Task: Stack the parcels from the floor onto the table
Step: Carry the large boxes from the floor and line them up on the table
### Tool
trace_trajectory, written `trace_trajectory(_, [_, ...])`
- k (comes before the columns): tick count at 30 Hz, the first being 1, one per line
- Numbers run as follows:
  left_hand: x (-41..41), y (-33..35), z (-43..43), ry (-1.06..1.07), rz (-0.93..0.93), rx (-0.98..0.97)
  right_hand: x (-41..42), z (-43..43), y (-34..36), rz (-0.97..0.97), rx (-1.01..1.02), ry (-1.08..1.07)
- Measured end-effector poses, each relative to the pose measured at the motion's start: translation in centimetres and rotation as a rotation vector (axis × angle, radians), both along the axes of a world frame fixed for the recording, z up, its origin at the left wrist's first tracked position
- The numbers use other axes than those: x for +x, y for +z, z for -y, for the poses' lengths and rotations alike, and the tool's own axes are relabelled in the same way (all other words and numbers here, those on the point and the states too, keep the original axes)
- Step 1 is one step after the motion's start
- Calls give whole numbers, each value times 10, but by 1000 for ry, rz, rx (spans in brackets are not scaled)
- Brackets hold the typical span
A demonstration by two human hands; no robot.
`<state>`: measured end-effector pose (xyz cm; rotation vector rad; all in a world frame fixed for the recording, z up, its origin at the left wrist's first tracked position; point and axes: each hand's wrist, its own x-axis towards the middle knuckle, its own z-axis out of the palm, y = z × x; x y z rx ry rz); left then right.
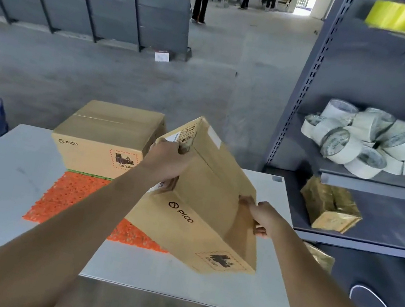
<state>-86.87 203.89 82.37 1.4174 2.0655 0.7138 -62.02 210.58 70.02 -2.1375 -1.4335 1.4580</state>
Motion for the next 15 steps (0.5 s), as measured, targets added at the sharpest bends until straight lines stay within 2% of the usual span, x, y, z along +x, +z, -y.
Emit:
trace_trajectory(5, [-13, 1, -20, -19, 65, -13, 1, -18, -14, -85, 16, -69])
trace_trajectory(11, [-44, -11, -70, -21, 157, -2, -8, -66, 7, 10, 234, -106])
trace_trajectory(15, [-70, -26, -114, -46, 146, -96, -18, -99, 7, 60, 360, -126])
